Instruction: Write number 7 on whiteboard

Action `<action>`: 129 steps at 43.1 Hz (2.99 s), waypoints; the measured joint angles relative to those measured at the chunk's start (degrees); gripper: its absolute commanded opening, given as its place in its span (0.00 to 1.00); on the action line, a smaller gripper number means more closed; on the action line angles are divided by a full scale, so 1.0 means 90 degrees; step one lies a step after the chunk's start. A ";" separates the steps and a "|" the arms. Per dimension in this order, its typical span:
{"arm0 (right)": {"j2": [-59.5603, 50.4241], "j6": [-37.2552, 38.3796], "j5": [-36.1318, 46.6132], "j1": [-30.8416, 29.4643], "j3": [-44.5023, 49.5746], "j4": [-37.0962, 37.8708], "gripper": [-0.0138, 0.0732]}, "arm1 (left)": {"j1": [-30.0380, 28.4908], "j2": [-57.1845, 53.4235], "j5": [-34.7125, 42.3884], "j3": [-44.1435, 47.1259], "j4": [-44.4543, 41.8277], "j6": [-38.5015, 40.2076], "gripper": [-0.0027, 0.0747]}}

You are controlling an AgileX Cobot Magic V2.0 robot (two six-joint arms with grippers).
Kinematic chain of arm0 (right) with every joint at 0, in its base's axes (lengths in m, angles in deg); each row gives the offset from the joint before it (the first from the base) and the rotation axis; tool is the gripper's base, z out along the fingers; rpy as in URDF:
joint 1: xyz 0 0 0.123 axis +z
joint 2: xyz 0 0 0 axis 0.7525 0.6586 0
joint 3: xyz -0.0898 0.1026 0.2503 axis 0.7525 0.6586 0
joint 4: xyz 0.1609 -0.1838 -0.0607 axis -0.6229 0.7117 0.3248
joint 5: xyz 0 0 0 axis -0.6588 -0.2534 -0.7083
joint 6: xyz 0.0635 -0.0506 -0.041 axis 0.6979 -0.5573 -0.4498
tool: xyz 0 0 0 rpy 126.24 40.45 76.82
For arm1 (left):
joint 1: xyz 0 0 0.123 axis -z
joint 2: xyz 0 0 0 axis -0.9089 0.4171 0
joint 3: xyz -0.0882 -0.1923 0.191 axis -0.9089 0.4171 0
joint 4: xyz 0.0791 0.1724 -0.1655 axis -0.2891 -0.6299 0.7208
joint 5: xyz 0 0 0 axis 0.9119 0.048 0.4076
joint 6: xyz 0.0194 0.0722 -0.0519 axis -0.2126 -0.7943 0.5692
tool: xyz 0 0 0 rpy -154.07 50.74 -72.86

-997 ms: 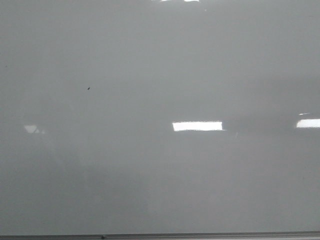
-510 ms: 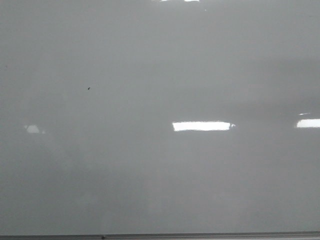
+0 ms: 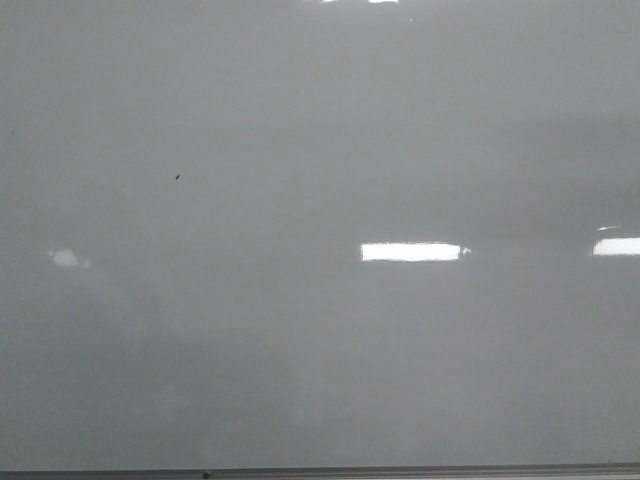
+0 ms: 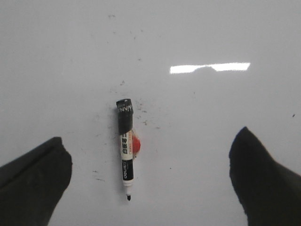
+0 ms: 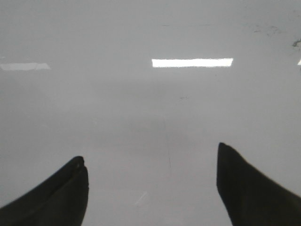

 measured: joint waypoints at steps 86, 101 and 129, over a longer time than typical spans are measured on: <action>0.0000 0.0000 0.0000 0.0013 0.0000 -0.0003 0.84 | -0.0493 0.6746 0.0643 -0.1840 -0.0086 0.0178 0.01; 0.0000 0.0000 -0.0119 0.0013 -0.0031 -0.0112 0.84 | 0.0343 0.6238 -0.2314 -0.3501 0.0389 -0.0771 0.01; 0.1783 -0.2515 -0.3234 0.2084 -0.2565 -0.1462 0.84 | 0.5524 0.4346 -0.2859 -0.3597 0.0743 -0.3306 0.01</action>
